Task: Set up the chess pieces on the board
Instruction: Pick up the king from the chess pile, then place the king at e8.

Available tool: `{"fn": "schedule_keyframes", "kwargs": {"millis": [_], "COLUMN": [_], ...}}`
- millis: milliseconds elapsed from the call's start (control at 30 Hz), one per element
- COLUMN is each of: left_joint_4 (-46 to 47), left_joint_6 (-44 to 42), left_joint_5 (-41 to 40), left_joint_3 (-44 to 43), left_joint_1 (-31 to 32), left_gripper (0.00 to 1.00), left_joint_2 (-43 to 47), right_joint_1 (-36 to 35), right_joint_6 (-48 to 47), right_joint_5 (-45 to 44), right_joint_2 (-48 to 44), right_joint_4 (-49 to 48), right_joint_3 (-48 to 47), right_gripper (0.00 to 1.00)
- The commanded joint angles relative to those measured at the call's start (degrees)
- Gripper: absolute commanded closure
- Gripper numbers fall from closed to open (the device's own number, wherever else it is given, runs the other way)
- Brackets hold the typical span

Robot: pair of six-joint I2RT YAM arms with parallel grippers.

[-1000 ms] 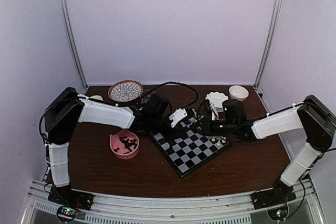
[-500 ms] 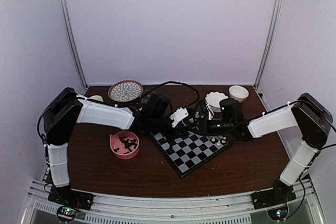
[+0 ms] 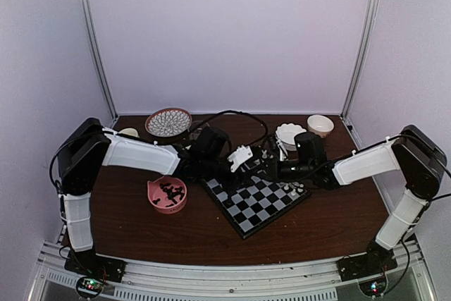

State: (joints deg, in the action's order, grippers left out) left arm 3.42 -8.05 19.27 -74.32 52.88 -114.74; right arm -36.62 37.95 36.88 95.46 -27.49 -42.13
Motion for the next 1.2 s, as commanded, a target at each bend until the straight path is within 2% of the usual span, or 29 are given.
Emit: {"fn": "schedule_keyframes", "kwargs": {"millis": [0,100,333,567,633,667,867,1000,1167], "left_joint_4": [3.2,3.3,1.9,2.1,0.2,-2.0,-5.4,-8.6,-8.0], "left_joint_6": [0.5,0.8,1.8,7.4,10.6,14.1,24.5,27.3,29.6], "left_joint_5": [0.1,0.1,-0.2,-4.7,-8.2,-12.6,-25.3,-35.1,-46.4], "left_joint_3": [0.8,1.2,1.3,3.9,3.8,4.5,11.9,16.2,24.3], "left_joint_1": [0.5,0.4,0.5,0.5,0.5,0.5,0.2,-0.4,-1.3], "left_gripper": [0.52,0.48,0.47,0.47,0.47,0.47,0.45,0.45,0.42], "left_joint_2": [3.5,4.0,5.6,13.0,15.5,19.0,30.0,36.9,45.0], "right_joint_1": [-0.3,-0.3,-0.4,-4.0,-5.6,-7.7,-13.4,-16.0,-18.6], "right_joint_6": [-2.2,-2.7,-4.0,-11.3,-13.4,-15.9,-21.4,-23.6,-26.6], "right_joint_5": [-2.7,-3.4,-4.3,-11.0,-13.6,-16.2,-22.8,-26.0,-29.1], "right_joint_2": [-2.4,-2.8,-3.4,-6.2,-6.7,-7.0,-5.9,-3.7,-0.1], "right_joint_4": [1.2,2.0,3.6,12.9,15.2,18.3,23.9,26.3,30.4], "right_joint_3": [-0.5,-0.5,-0.7,-3.4,-4.6,-6.2,-11.2,-14.8,-19.3], "right_gripper": [1.0,1.0,1.0,1.0,1.0,1.0,1.0,1.0,1.0]}}
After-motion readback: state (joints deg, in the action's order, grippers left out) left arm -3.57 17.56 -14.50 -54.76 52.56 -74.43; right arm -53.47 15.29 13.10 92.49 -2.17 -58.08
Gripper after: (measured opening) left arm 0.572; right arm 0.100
